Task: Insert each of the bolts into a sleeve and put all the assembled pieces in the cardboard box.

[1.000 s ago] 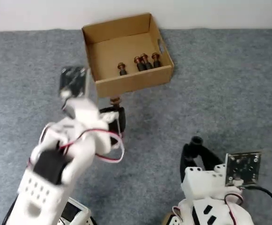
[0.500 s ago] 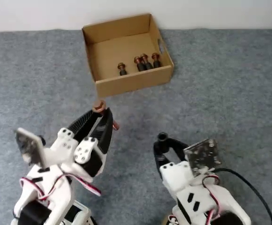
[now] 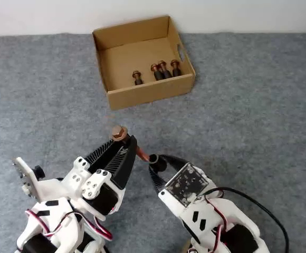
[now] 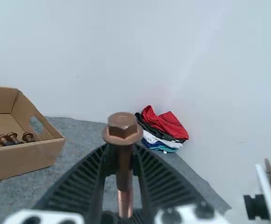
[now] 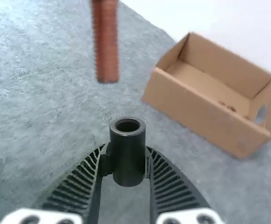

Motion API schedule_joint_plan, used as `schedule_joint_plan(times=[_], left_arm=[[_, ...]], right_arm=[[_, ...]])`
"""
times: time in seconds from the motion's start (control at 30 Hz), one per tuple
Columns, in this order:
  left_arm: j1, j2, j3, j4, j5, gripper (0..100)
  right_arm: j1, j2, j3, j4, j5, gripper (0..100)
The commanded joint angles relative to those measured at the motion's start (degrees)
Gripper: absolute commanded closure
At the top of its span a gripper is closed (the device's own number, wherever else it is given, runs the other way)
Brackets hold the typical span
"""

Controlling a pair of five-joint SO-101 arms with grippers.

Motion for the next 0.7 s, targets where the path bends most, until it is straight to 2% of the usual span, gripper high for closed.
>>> schedule_joint_plan(times=[0.0, 0.2, 0.43, 0.67], left_arm=[[0.35, 0.18, -0.31, -1.93, 0.53, 99], [0.09, 0.09, 2.15, -3.08, 0.53, 99], [0.00, 0.18, 6.64, -10.20, 0.53, 99], [0.00, 0.18, 7.16, -9.32, 0.44, 99]], right_arm=[[-0.48, -0.40, -0.44, -4.62, 2.37, 99.0], [-0.57, -0.40, -0.88, -6.02, 5.01, 99.0], [-0.57, -0.40, -1.41, -6.02, 6.15, 99.0], [-0.57, -0.40, -1.58, -5.93, 6.15, 99.0]])
